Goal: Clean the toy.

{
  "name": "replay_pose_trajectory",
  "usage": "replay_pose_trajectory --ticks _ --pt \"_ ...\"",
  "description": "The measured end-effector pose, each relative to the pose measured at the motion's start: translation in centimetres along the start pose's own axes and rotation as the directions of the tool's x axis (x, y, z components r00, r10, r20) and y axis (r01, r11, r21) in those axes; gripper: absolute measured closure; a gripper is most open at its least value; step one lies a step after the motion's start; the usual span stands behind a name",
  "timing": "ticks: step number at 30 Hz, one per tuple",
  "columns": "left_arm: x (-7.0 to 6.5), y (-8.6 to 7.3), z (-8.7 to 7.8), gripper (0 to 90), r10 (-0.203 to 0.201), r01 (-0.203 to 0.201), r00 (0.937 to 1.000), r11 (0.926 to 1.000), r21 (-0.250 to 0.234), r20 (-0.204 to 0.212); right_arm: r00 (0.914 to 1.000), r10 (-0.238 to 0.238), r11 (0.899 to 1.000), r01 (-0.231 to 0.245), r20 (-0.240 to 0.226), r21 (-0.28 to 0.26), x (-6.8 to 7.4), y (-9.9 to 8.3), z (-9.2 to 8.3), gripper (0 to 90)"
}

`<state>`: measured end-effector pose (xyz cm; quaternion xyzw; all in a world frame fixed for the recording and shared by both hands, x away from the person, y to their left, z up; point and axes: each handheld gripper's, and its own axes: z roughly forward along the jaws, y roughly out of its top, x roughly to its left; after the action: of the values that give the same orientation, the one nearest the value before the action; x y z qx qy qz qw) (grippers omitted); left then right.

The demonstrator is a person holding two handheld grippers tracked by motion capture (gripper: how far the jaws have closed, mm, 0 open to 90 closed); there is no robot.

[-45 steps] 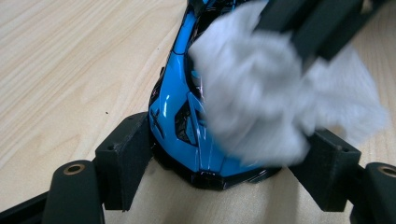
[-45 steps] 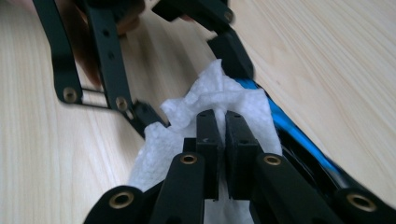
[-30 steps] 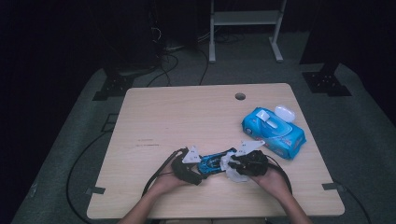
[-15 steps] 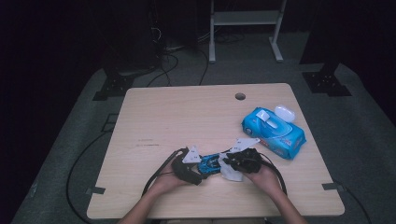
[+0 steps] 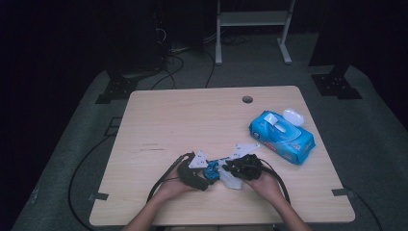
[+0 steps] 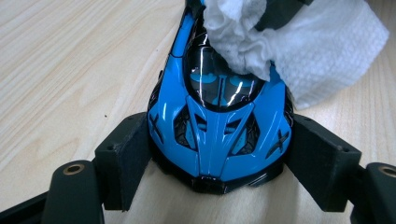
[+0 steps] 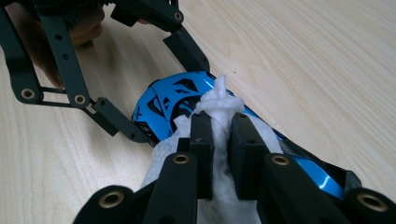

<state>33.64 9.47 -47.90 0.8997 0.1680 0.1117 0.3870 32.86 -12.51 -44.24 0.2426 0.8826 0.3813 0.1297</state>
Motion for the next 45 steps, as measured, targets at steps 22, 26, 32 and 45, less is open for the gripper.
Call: replay_pose_trajectory --ticks 22,26,32,45 --pt "0.1 0.0 0.1 25.3 -0.002 0.002 1.0 1.0 -0.007 0.008 0.9944 -0.047 0.997 0.052 -0.094 0.053 0.3 2.2 2.2 81.0" --pt "0.0 0.0 0.1 25.3 -0.005 0.005 1.0 0.9999 -0.009 0.005 0.9877 -0.092 0.993 0.1 -0.127 0.056 1.7 2.6 3.6 80.9" --pt "0.1 -0.1 0.1 25.3 -0.004 0.004 0.9999 0.9999 -0.01 0.01 0.9896 -0.106 0.992 0.112 -0.097 0.052 1.7 2.9 3.8 80.9" --pt "0.0 0.0 0.2 25.3 -0.015 0.016 0.9998 0.9997 -0.017 0.012 0.9907 -0.122 0.99 0.125 -0.06 0.063 2.0 3.6 4.9 80.9"
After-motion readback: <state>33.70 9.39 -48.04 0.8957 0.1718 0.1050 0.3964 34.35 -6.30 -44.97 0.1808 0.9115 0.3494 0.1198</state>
